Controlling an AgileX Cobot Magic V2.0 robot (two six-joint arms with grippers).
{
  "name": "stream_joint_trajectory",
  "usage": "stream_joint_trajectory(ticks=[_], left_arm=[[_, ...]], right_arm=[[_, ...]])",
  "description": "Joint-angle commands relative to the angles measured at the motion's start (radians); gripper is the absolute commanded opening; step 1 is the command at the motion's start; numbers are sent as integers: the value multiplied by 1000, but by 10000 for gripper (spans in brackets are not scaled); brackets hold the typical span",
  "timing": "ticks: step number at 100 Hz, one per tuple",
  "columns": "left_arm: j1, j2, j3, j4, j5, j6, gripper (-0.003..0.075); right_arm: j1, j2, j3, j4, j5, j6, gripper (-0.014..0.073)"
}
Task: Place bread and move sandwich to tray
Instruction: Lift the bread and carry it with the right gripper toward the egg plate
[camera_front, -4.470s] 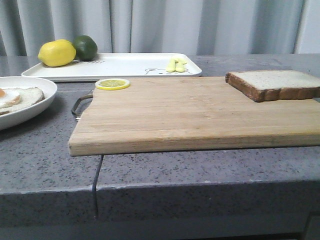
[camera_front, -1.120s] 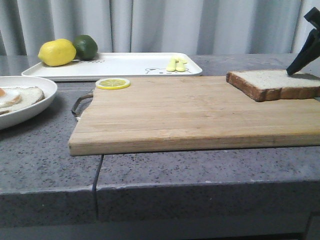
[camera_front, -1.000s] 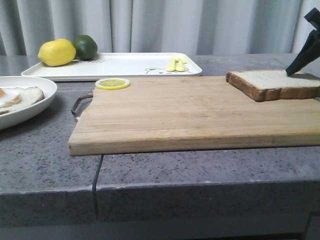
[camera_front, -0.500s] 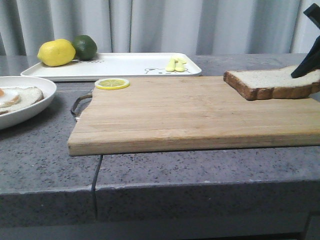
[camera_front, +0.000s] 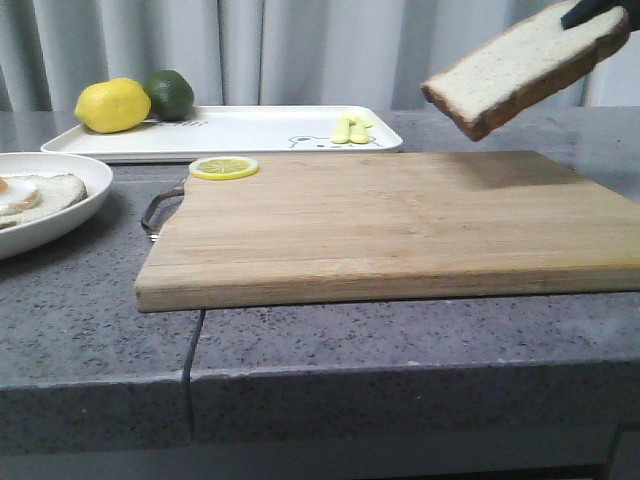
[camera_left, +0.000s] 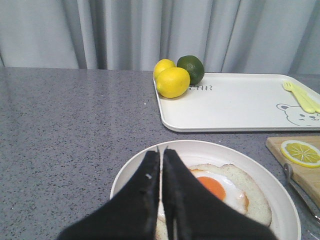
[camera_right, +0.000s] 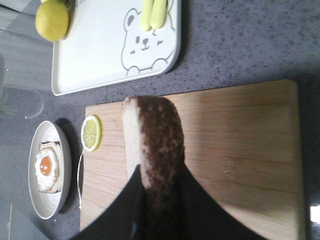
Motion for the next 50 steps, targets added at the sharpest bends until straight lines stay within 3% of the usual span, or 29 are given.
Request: stream_joint_trajectory(ticks=[1, 20, 50], left_arm=[[0, 12, -38, -27, -74, -9, -20], [0, 12, -38, -32, -74, -9, -20], [0, 12, -38, -32, -101, -9, -20]], right_arm=[[48, -57, -32, 107, 13, -16, -60], [242, -57, -32, 200, -69, -16, -60], [581, -26, -32, 311, -313, -17, -60]])
